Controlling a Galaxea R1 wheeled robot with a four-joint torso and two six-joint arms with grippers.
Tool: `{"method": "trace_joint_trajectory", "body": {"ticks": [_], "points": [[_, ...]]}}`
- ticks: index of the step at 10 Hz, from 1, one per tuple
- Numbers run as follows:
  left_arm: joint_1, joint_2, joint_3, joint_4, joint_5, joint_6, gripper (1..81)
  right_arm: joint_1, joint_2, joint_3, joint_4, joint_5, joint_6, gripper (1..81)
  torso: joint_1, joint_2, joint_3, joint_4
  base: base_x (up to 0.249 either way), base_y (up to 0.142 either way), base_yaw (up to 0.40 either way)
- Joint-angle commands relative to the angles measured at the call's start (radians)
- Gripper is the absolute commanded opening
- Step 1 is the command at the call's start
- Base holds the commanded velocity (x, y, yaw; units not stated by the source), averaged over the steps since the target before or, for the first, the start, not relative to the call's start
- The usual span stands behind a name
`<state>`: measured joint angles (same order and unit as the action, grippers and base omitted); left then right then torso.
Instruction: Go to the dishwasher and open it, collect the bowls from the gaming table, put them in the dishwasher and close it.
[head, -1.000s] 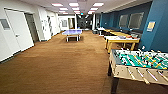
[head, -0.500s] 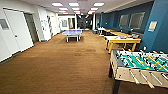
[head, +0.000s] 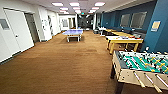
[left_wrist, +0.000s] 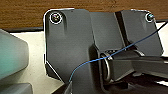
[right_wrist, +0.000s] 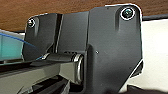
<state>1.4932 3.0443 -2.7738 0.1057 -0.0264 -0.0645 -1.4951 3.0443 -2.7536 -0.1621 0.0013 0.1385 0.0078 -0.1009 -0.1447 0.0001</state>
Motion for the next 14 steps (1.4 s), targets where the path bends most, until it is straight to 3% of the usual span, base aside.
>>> {"method": "trace_joint_trajectory", "body": {"ticks": [1, 14], "points": [[-0.043, 0.001, -0.001, -0.005, 0.054, 0.003, 81.1, 0.048, -0.006, 0.000, 0.006, -0.053, -0.002, 81.1, 0.000, 0.000, 0.000, 0.000, 0.107, 0.061, 0.000], [-0.044, 0.002, -0.001, -0.005, 0.054, 0.003, 81.1, 0.054, -0.006, 0.002, 0.006, -0.053, -0.002, 81.1, -0.002, 0.000, 0.000, 0.000, 0.114, 0.000, 0.000]]}}
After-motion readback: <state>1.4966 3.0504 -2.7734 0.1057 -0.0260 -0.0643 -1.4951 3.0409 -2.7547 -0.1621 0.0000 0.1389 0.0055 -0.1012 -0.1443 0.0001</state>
